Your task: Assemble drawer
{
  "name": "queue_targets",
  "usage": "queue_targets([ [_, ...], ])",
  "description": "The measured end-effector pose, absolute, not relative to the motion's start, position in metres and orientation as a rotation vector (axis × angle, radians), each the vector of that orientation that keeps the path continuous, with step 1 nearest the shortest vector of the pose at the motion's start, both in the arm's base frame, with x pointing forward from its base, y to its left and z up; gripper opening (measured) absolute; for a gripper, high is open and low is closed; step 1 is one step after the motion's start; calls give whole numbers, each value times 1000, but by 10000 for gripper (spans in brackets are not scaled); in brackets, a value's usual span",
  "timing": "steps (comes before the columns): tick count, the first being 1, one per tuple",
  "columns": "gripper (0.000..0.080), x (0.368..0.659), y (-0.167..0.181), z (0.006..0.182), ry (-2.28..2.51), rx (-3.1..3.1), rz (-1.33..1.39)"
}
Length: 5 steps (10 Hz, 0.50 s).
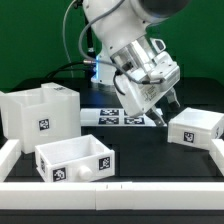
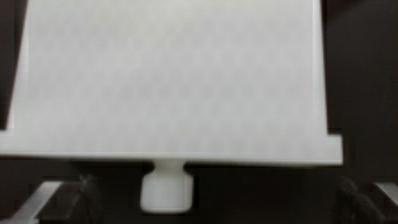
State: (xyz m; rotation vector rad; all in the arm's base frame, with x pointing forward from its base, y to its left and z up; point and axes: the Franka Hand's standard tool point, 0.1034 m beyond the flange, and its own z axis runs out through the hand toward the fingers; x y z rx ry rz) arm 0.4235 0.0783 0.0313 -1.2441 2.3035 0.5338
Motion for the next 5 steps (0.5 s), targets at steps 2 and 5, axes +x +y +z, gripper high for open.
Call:
queue_targets([
  [2, 650, 428, 76, 28, 2239, -1218, 579],
  [5, 650, 421, 71, 17, 2150, -1179, 644],
])
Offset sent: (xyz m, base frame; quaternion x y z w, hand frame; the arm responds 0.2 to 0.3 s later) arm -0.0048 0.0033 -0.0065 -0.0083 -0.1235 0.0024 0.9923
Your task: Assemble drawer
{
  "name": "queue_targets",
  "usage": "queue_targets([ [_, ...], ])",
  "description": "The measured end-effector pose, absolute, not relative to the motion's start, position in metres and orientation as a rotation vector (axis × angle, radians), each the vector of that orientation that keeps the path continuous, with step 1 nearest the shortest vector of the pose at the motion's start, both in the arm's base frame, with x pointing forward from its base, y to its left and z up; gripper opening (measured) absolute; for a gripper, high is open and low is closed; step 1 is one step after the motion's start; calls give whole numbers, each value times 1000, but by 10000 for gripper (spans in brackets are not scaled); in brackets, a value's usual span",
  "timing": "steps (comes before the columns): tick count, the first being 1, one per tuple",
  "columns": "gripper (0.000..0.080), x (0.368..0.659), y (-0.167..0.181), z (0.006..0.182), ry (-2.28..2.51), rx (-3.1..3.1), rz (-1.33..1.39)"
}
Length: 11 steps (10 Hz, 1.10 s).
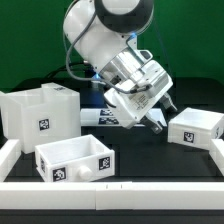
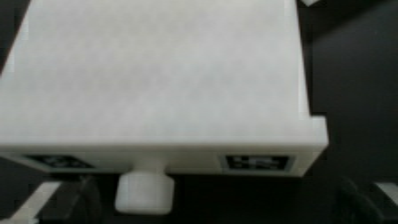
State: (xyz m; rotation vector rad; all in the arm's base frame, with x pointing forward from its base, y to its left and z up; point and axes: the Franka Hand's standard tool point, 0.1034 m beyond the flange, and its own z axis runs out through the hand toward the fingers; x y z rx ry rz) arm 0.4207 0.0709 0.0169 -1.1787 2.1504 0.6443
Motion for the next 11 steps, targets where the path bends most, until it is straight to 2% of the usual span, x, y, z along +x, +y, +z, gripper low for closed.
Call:
queue_targets([
  [7, 650, 415, 72, 13, 2182, -1181, 659],
  [9, 650, 405, 73, 14, 2251, -1159, 732],
  [11, 650, 407, 77, 13, 2291, -1170, 788],
])
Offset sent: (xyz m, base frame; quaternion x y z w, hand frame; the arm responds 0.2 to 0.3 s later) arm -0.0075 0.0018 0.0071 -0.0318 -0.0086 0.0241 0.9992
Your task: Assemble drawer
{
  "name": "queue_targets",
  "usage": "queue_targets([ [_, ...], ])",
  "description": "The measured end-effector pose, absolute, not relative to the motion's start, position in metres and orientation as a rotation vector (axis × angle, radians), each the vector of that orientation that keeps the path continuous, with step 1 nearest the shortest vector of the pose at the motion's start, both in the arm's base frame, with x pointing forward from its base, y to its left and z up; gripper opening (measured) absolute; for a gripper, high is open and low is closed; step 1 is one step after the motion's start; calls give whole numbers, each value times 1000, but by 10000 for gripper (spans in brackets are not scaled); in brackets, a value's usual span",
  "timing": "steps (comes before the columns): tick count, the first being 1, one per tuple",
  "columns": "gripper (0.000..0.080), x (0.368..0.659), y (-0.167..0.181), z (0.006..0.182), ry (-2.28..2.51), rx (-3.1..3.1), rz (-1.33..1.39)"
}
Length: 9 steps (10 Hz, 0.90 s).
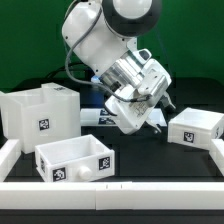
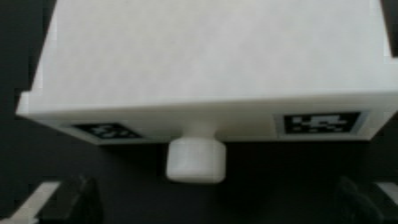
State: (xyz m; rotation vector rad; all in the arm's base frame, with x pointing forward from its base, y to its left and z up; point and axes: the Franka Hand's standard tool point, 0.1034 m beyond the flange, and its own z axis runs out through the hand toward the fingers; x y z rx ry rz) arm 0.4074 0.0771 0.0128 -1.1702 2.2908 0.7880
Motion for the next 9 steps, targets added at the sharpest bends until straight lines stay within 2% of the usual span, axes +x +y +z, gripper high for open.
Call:
queue_targets([
  [9, 649, 410, 74, 12, 2414, -990, 822],
])
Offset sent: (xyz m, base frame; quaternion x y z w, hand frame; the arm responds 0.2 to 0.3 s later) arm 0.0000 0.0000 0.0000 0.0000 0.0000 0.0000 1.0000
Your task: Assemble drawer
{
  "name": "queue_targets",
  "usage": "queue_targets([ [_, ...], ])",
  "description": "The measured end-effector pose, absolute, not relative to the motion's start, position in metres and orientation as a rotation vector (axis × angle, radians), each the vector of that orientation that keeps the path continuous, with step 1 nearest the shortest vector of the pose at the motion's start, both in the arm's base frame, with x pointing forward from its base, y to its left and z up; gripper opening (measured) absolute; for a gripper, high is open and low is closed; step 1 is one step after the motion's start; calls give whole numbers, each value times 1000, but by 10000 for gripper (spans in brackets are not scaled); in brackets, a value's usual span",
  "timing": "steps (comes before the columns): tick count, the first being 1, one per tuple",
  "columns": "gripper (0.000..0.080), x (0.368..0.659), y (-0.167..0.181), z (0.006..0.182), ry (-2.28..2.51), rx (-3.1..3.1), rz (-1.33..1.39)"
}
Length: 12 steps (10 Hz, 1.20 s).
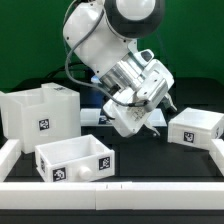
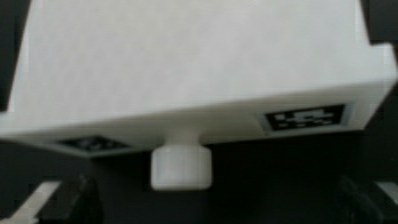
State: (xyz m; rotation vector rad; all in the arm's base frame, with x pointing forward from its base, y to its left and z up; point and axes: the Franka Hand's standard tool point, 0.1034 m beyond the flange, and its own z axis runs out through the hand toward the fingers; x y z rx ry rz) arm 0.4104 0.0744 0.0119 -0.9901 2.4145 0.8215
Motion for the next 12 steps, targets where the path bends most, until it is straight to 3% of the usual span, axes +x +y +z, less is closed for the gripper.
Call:
queue_targets([
  [6, 650, 410, 74, 12, 2382, -1046, 804],
  [12, 650, 408, 80, 12, 2133, -1519, 770],
])
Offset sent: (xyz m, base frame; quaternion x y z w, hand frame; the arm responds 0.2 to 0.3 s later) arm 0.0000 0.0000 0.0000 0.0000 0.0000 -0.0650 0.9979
